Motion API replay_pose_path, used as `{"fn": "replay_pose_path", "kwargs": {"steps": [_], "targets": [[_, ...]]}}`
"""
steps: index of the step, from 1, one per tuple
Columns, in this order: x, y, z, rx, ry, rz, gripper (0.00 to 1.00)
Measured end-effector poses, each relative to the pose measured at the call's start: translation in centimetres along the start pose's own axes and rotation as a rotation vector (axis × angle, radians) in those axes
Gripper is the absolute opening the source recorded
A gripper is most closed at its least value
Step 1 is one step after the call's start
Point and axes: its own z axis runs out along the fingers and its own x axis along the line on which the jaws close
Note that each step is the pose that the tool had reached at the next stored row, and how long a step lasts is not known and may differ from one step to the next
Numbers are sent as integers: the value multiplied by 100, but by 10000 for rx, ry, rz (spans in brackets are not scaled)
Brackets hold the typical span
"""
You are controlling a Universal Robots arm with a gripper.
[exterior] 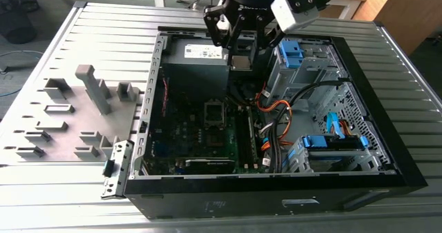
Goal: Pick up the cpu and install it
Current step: 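Pick up the cpu and move it towards the insertion slot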
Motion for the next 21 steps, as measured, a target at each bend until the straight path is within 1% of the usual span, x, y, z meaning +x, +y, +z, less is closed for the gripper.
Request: {"fn": "replay_pose_path", "kwargs": {"steps": [4, 11, 21], "targets": [[3, -5, 21, 7, 1, 1, 47], [5, -9, 91, 9, 1, 1, 47], [10, -70, 194, 11, 1, 0, 47]]}}
